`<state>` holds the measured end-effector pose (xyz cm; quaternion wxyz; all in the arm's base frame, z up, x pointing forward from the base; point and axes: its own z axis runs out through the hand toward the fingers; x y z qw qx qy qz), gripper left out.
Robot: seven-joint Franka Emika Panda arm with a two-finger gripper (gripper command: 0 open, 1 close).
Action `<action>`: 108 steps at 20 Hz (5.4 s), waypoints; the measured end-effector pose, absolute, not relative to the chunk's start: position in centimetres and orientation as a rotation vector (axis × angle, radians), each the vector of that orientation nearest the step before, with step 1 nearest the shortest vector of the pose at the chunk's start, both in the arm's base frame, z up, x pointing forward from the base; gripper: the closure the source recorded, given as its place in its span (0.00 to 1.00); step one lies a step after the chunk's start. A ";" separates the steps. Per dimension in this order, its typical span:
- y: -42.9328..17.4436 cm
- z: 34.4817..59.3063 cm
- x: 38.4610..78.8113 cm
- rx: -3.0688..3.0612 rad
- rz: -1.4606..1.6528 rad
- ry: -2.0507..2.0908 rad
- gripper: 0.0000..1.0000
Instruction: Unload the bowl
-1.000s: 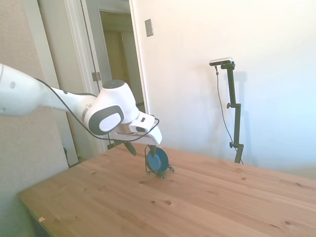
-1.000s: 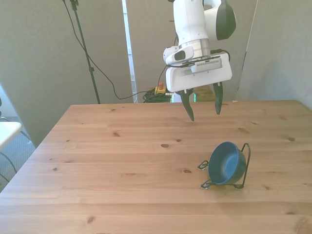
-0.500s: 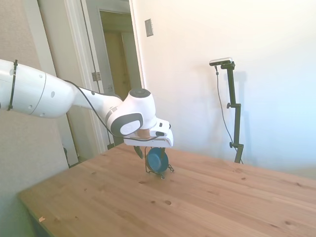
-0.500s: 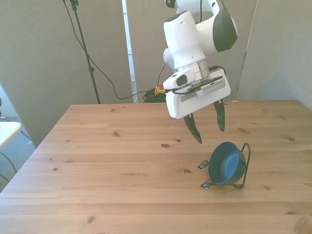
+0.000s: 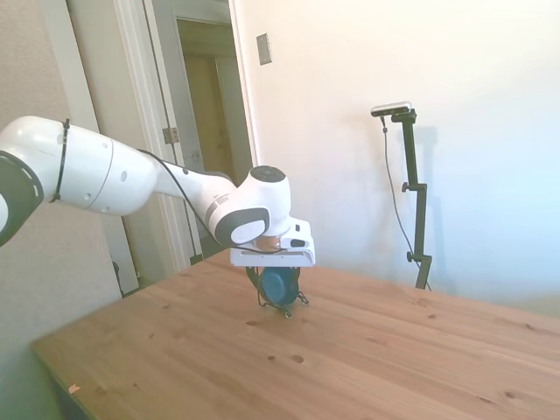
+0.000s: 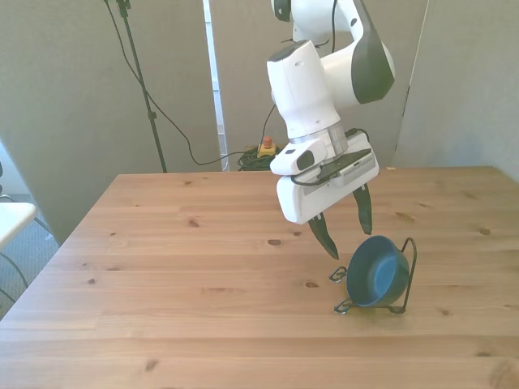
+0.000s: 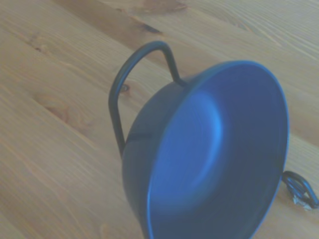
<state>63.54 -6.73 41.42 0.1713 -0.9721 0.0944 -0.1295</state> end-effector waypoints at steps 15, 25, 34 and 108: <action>-5.0 40.7 64.2 -2.696 -0.366 0.069 0.00; -3.9 40.0 64.5 -2.629 -0.395 -0.043 1.00; -4.5 39.3 64.0 -2.605 -0.391 -0.083 1.00; -0.7 36.4 51.3 -2.626 -0.011 0.917 0.00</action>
